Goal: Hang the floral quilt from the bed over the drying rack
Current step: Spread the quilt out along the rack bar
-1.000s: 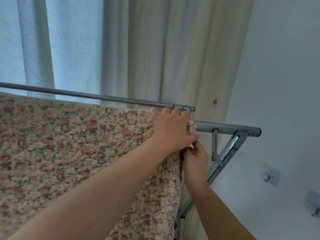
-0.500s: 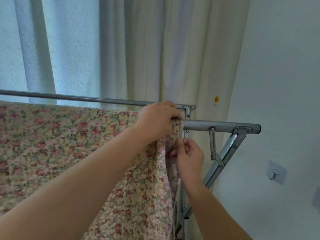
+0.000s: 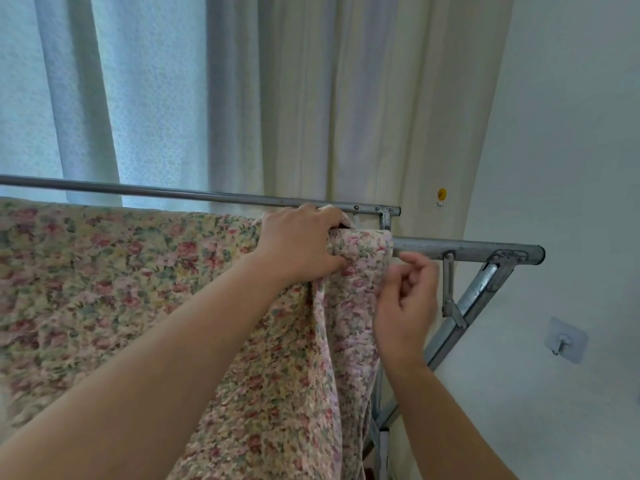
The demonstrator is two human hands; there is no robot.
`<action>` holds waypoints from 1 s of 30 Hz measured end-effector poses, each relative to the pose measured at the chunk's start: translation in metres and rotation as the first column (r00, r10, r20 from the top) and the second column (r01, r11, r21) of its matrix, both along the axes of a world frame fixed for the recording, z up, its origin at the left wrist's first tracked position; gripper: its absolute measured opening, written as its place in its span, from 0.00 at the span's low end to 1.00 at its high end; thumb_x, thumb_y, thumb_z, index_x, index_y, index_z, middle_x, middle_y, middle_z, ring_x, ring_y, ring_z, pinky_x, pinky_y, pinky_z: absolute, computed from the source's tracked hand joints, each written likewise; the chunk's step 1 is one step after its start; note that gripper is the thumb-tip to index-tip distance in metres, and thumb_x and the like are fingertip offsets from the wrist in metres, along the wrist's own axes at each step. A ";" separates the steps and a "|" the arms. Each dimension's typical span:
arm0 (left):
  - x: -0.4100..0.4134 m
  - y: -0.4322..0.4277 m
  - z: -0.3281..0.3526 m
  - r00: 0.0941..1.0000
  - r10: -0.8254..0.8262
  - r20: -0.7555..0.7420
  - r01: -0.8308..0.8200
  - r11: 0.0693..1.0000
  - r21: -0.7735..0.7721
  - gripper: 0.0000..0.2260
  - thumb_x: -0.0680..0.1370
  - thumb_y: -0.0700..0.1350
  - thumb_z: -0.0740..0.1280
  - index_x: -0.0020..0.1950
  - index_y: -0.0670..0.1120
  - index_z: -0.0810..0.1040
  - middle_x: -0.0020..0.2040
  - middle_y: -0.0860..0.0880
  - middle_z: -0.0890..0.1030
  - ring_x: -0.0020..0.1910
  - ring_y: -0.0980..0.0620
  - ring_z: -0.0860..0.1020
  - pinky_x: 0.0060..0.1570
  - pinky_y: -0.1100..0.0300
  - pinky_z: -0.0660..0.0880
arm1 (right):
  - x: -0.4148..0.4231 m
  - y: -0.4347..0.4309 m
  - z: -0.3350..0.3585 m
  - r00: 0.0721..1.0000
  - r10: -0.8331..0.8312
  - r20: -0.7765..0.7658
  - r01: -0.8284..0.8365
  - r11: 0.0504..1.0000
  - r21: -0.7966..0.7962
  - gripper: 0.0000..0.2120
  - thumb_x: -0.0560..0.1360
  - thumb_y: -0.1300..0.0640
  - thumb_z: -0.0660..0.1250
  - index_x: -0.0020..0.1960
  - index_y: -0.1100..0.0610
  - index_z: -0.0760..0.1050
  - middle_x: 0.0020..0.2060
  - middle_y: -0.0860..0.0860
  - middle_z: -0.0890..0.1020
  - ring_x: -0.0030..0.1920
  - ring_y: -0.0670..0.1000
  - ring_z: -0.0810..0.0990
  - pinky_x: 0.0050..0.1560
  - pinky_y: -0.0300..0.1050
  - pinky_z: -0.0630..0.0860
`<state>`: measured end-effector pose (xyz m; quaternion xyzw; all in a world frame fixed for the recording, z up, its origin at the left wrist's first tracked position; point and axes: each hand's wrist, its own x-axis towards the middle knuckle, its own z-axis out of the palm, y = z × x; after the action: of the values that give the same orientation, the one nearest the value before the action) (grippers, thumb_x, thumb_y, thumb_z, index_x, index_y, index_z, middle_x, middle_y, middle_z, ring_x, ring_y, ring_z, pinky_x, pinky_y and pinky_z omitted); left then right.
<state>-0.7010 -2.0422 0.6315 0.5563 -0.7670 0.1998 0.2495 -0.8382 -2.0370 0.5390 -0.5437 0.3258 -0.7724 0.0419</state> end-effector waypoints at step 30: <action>0.069 0.011 0.013 0.998 -0.061 0.024 0.059 0.995 0.084 0.15 0.65 0.52 0.66 0.50 0.58 0.68 0.43 0.52 0.77 0.39 0.50 0.69 0.35 0.58 0.61 | 0.023 -0.046 0.062 0.532 -0.654 -0.537 0.468 0.756 -0.458 0.15 0.75 0.59 0.54 0.30 0.60 0.67 0.19 0.55 0.69 0.22 0.49 0.58 0.27 0.40 0.53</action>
<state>-0.6323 -2.0316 0.6447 0.5404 -0.7941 0.1674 0.2220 -0.8156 -2.0831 0.6007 -0.6477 0.3729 -0.5292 -0.4017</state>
